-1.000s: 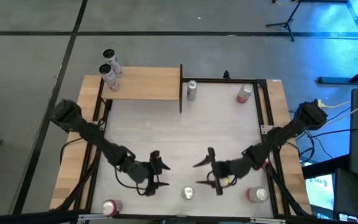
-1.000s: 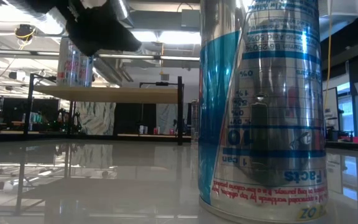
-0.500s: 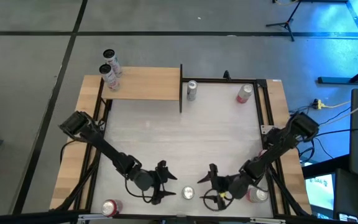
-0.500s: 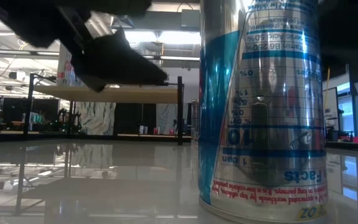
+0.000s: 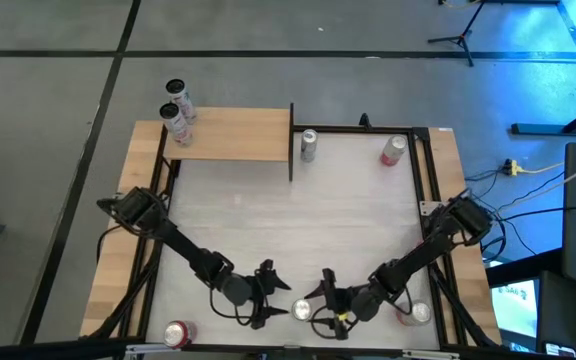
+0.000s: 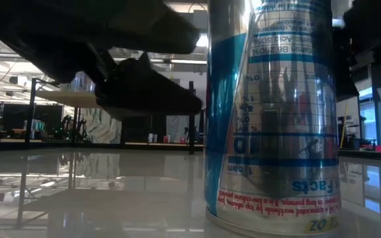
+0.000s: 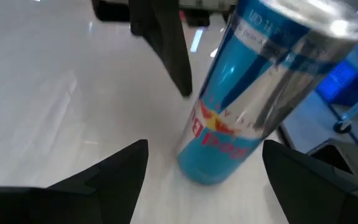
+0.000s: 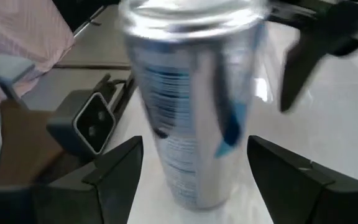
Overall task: Place canned beverage on shelf
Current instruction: Put the bottom blue soda can on the shelf
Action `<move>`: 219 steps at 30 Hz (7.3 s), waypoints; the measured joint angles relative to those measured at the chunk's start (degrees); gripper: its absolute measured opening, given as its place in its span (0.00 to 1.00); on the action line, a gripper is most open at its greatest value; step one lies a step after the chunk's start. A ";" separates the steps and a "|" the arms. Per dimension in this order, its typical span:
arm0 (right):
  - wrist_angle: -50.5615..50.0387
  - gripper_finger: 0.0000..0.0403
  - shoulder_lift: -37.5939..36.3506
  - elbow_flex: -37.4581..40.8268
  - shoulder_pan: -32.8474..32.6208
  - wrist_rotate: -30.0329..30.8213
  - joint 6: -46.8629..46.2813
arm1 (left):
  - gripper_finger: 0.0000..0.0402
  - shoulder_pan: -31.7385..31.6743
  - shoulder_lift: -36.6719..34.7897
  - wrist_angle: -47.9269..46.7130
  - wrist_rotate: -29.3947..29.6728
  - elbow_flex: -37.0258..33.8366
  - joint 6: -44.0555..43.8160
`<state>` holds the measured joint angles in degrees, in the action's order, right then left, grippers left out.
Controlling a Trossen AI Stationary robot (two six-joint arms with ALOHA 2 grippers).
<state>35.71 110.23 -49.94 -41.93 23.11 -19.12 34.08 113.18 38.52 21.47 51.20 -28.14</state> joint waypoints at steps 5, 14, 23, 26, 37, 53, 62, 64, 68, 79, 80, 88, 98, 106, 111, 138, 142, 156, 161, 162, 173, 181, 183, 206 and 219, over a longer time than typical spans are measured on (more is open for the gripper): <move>0.41 0.71 2.20 -4.06 0.39 1.67 3.83 | 0.77 -0.36 0.82 2.00 0.24 0.03 0.28; -0.57 0.71 6.14 -8.30 2.69 -1.02 4.40 | 0.77 -0.85 0.82 2.36 0.66 0.02 0.30; -4.47 0.52 6.19 -10.37 2.54 -1.25 7.74 | 0.77 -0.34 0.79 1.92 0.48 0.02 1.30; -8.38 0.52 5.78 -11.68 2.48 0.30 9.10 | 0.77 0.23 0.79 1.85 0.72 0.02 1.50; -25.11 0.52 0.88 -16.95 -0.08 10.68 10.49 | 0.77 0.90 0.77 1.03 -0.49 0.02 1.77; -2.42 0.52 -6.53 -11.68 -1.43 14.57 25.75 | 0.77 4.29 0.33 12.96 12.04 0.00 16.75; 6.74 0.52 -6.14 -8.76 2.02 10.11 25.44 | 0.77 4.13 0.33 19.58 12.07 0.02 22.60; 6.90 0.52 -6.14 -8.76 2.34 9.14 25.53 | 0.77 4.11 0.35 20.88 12.41 0.00 23.69; 7.28 0.52 -6.16 -8.78 2.34 9.48 25.85 | 0.77 3.46 0.38 21.51 12.12 0.36 24.04; 6.58 0.52 -6.27 -8.78 2.27 9.97 26.28 | 0.77 2.78 0.44 21.27 17.47 1.07 24.20; 6.42 0.52 -6.27 -8.76 2.27 9.97 26.30 | 0.77 2.78 0.44 21.27 18.07 1.09 24.24; 6.27 0.52 -6.25 -8.76 2.36 13.45 26.47 | 0.77 2.82 0.44 20.72 23.85 1.21 24.23; 7.88 0.52 -6.01 -9.34 2.17 17.79 28.48 | 0.77 2.69 0.29 19.12 27.61 1.38 22.91; 6.70 0.52 -6.03 -13.30 2.08 19.71 34.20 | 0.77 2.49 0.22 16.92 27.05 1.40 22.25; -0.23 0.52 -5.98 -13.39 2.12 19.02 30.34 | 0.77 2.86 0.22 18.35 26.19 1.35 22.74; -2.98 0.66 -6.03 -13.28 3.67 9.61 24.11 | 0.52 2.95 0.29 20.91 16.46 2.04 30.32; -4.24 0.83 -7.63 -13.33 2.72 9.92 24.23 | 0.52 2.93 0.27 17.27 17.53 2.08 30.23; -34.63 0.97 -17.92 -13.35 -6.37 29.16 8.22 | 0.52 1.80 -14.38 -30.21 18.39 2.05 9.78; -38.06 0.97 -16.01 -12.48 -3.41 27.18 1.09 | 0.52 -1.00 -17.42 -44.04 8.58 2.72 0.90; -37.76 0.97 -15.31 -12.45 -2.53 26.22 0.98 | 0.52 -1.59 -17.55 -47.83 6.56 3.47 -0.76; -32.81 0.97 -11.29 -14.18 7.57 13.02 3.17 | 0.52 -3.71 -17.56 -70.55 -2.05 13.83 -7.76; -29.34 0.97 -10.39 -16.61 10.93 8.04 9.20 | 0.54 -4.10 -17.57 -71.35 -3.11 14.64 -7.57; -29.29 0.97 -9.60 -16.75 11.68 6.71 10.30 | 0.55 -4.24 -17.57 -71.17 -3.10 14.64 -7.54; -28.44 0.55 -4.19 -17.07 14.23 1.77 10.42 | 0.55 -4.22 -17.57 -70.88 -3.01 14.62 -7.08; -35.89 0.54 -7.03 -17.02 13.28 1.78 10.80 | 0.68 -2.72 -19.00 -72.40 -3.39 14.62 -4.33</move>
<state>-0.19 103.20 -66.96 -28.65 24.89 -8.32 31.37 94.18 -33.87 18.08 65.82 -32.47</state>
